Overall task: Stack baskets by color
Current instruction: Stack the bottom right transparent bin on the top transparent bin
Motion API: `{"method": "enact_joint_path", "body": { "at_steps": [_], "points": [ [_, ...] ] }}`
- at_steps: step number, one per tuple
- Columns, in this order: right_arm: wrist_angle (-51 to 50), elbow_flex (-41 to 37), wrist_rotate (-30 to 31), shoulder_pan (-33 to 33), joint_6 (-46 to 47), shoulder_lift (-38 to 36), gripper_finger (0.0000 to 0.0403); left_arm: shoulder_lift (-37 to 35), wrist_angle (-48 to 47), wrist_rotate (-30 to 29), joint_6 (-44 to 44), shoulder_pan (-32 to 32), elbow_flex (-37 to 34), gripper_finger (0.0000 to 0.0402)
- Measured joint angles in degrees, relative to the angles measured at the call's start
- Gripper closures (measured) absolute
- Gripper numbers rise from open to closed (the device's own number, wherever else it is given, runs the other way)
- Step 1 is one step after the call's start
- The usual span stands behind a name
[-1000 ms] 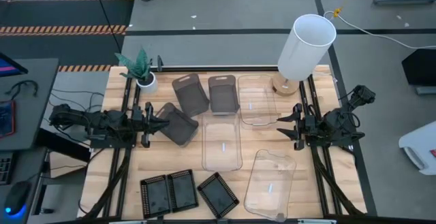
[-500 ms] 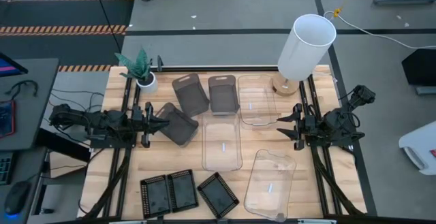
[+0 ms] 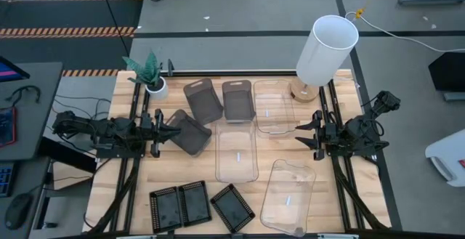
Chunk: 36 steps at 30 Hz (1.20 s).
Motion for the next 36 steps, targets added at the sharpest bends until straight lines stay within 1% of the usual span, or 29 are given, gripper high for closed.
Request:
{"method": "enact_joint_path", "body": {
  "at_steps": [2,4,7,12,14,16,18,21,25,27,30,31,33,36],
  "points": [
    [0.2,0.0,0.0,0.0,-1.9,0.0,0.0213,0.0,0.0,0.0,0.0,0.0,0.0,0.0366],
    [3.0,0.0,1.7,0.0,-7.5,0.0,0.0213,0.0,-0.2,0.0,-0.4,0.0,0.0,0.0368],
    [9.4,0.0,5.0,-0.1,-16.1,0.0,0.0213,0.0,-2.7,0.8,-1.6,0.0,0.0,0.0372],
    [21.6,0.0,4.9,0.0,-26.2,0.0,0.0213,0.1,-4.0,0.4,1.5,0.0,0.0,0.0372],
    [27.5,0.0,4.2,0.0,-28.1,0.0,0.0213,0.1,-3.2,0.4,4.1,0.0,0.0,0.0369],
    [32.2,0.0,4.1,-0.2,-26.2,0.0,0.0213,0.1,-2.4,0.4,4.8,0.0,0.0,0.0366],
    [34.6,0.0,4.9,-0.9,-21.2,0.0,0.0212,0.1,-2.5,0.4,4.5,0.0,0.0,0.0365],
    [34.0,0.0,6.4,-2.4,-12.2,0.0,0.0213,0.1,-2.5,0.4,4.6,0.0,0.0,0.0369],
    [32.6,0.0,6.0,-4.2,-2.3,0.1,0.0212,0.1,-2.5,0.4,4.6,0.0,0.0,0.0375],
    [33.7,0.0,5.8,-5.0,-1.1,0.1,0.0212,0.1,-2.8,0.4,4.6,0.0,0.0,0.0376],
    [34.3,0.0,0.7,-6.2,-2.5,0.1,0.0213,0.1,-2.6,0.4,4.6,0.0,0.0,0.0373],
    [34.2,0.0,-0.1,-6.7,-2.7,0.1,0.0214,0.1,-2.6,0.4,4.6,0.0,0.0,0.0372],
    [33.6,0.0,1.3,-8.1,0.4,1.0,0.0215,0.1,-2.6,0.4,4.6,0.0,0.0,0.0369],
    [29.3,0.0,1.7,-10.1,7.2,3.6,0.0217,0.1,-2.6,0.4,4.6,0.0,0.0,0.0366]
  ]
}}
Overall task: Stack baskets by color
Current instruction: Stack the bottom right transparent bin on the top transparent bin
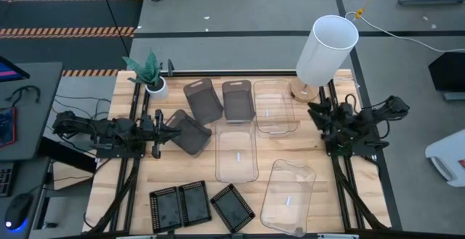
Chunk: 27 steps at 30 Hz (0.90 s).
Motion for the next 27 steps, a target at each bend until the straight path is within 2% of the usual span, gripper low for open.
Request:
{"method": "enact_joint_path", "body": {
  "at_steps": [3,8,10,12,18,27],
  "points": [
    [-7.8,1.0,-0.2,-0.9,6.2,4.1,0.0223,0.0,0.0,0.0,0.0,0.0,0.0,0.0366],
    [-32.0,10.2,-0.4,-1.0,19.6,11.8,0.0242,0.0,0.0,0.0,0.0,0.0,0.0,0.0372],
    [-38.5,13.3,-0.4,-1.0,23.2,15.3,0.0248,0.0,0.0,0.0,0.0,0.0,0.0,0.0373],
    [-42.2,16.2,-0.5,-1.0,25.7,18.6,0.0254,0.0,0.0,0.0,0.0,0.0,0.0,0.0373],
    [-50.6,24.0,-5.8,-1.6,31.0,28.0,0.0257,0.0,0.0,0.0,0.0,0.0,0.0,0.0365],
    [-63.6,34.3,-10.8,-1.8,37.6,42.3,0.0256,0.0,0.0,0.0,0.0,0.0,0.0,0.0376]
  ]
}}
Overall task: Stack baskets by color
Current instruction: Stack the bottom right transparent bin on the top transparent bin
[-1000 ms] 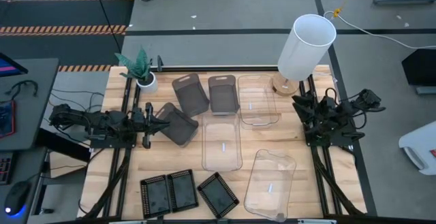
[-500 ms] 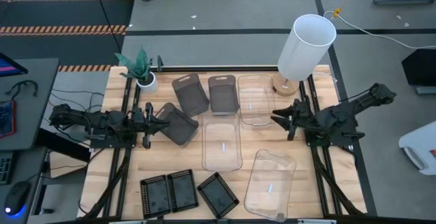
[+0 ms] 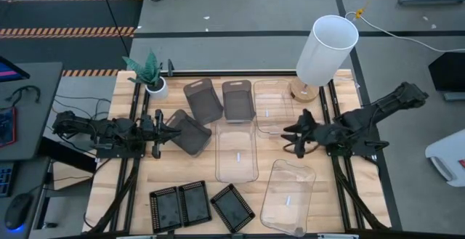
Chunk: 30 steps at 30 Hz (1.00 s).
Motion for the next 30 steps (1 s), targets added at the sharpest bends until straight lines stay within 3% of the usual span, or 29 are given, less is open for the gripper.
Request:
{"method": "enact_joint_path", "body": {
  "at_steps": [7,13,22,30],
  "points": [
    [-13.1,8.4,-7.5,-0.1,4.9,9.9,0.0242,0.0,0.0,0.0,0.0,0.0,0.0,0.0369],
    [-20.0,14.4,-13.8,-0.1,7.9,16.6,0.0205,0.0,0.0,0.0,0.0,0.0,0.0,0.0371],
    [-29.6,22.8,-19.3,0.0,8.0,24.6,0.0141,0.0,0.0,0.0,0.0,0.0,0.0,0.0372],
    [-37.8,30.1,-22.1,0.0,7.5,29.4,0.0118,0.0,0.0,0.0,0.0,0.0,0.0,0.0367]
  ]
}}
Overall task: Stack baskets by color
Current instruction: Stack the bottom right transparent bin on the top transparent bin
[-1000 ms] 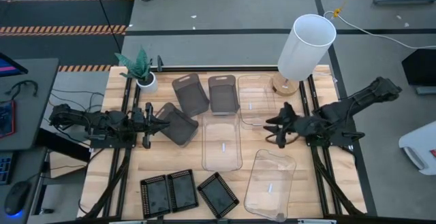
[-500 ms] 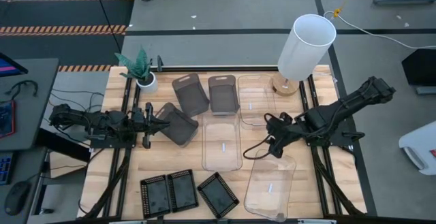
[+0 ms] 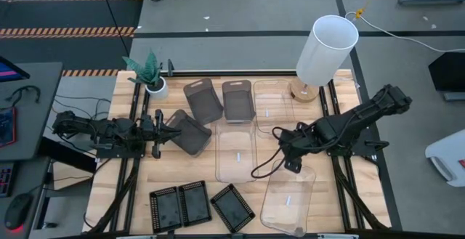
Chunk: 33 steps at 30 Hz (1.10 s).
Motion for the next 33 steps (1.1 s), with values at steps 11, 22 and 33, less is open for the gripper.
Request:
{"method": "enact_joint_path", "body": {
  "at_steps": [11,22,33],
  "points": [
    [-0.4,-0.1,-4.5,1.5,-0.1,6.6,0.0109,0.0,0.0,0.0,0.0,0.0,0.0,0.0368],
    [-0.2,-0.2,-8.4,1.3,-3.1,14.9,0.0153,0.0,0.0,0.0,0.0,0.0,0.0,0.0376],
    [9.0,-11.0,-14.6,-2.7,-4.0,12.1,0.0242,0.0,0.0,0.0,0.0,0.0,0.0,0.0366]
  ]
}}
